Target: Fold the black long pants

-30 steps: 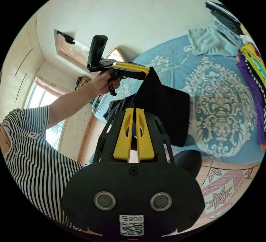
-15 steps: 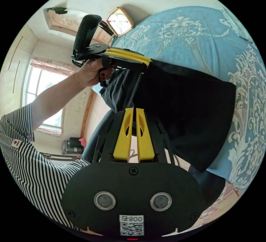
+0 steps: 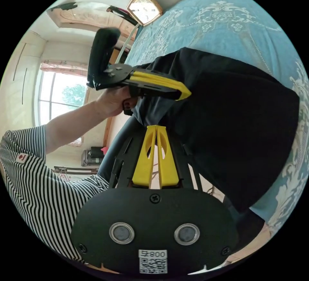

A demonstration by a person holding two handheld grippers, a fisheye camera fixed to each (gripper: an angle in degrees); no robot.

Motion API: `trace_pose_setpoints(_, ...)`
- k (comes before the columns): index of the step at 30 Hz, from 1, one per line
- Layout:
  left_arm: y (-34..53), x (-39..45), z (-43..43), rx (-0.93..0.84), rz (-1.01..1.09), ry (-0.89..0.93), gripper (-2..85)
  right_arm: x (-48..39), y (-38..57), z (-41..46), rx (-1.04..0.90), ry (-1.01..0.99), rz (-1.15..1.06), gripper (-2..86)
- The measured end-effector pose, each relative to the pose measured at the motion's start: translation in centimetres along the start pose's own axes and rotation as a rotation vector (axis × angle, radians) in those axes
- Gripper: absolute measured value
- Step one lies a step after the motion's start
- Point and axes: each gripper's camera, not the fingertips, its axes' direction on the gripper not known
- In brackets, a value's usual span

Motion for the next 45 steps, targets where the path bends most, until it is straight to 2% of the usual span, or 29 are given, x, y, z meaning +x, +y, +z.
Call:
trace_pose_setpoints(3, 0.9, 0.0, -0.5, 0.044, -0.027, 0.015, 0.1, 0.7, -0.3, -1.3, 0.054, 0.094, 0.060, 0.1)
trace_pose_setpoints(5, 1.4, 0.2, -0.1, 0.024, -0.017, -0.009, 0.2, 1.9, -1.0, -0.3, -0.004, 0.144, 0.088, 0.1)
trace_pose_setpoints(6, 1.7, 0.2, 0.8, -0.027, -0.024, -0.024, 0.2, 2.1, -1.0, -0.3, 0.019, 0.118, 0.080, 0.1)
trace_pose_setpoints(9, 2.4, 0.1, 0.7, -0.007, -0.057, -0.012, 0.5, 2.4, -1.8, -1.0, 0.010, 0.061, 0.121, 0.1)
trace_pose_setpoints(13, 3.6, 2.5, 0.0, 0.087, 0.016, 0.035, 2.3, 1.7, -0.2, -5.7, 0.116, 0.238, 0.160, 0.5)
trace_pose_setpoints(17, 3.9, 6.1, 1.2, 0.138, 0.103, 0.101, 5.4, 4.6, 3.4, -11.1, 0.259, 0.281, 0.312, 1.7)
trace_pose_setpoints(20, 3.4, 9.4, 3.4, 0.095, 0.177, 0.092, 7.3, 7.0, 4.5, -11.7, 0.215, 0.187, 0.399, 2.5)
trace_pose_setpoints(27, 2.6, 14.7, 8.1, -0.004, 0.268, 0.025, 10.3, 9.0, 4.8, -11.6, 0.199, -0.011, 0.448, 2.8)
trace_pose_setpoints(32, 3.4, 16.7, 10.0, -0.030, 0.286, -0.131, 8.3, 9.5, 4.5, -12.5, 0.185, -0.104, 0.419, 2.9)
trace_pose_setpoints(36, 4.7, 16.5, 10.2, 0.003, 0.243, -0.105, 4.2, 9.2, 4.3, -14.1, 0.220, -0.099, 0.404, 3.8)
trace_pose_setpoints(39, 5.9, 15.9, 9.9, 0.045, 0.203, -0.050, 3.6, 9.5, 3.5, -16.2, 0.261, -0.007, 0.428, 6.2)
trace_pose_setpoints(45, 8.3, 15.7, 9.9, 0.089, 0.203, -0.027, 3.2, 11.1, -0.8, -19.0, 0.288, -0.003, 0.452, 8.4)
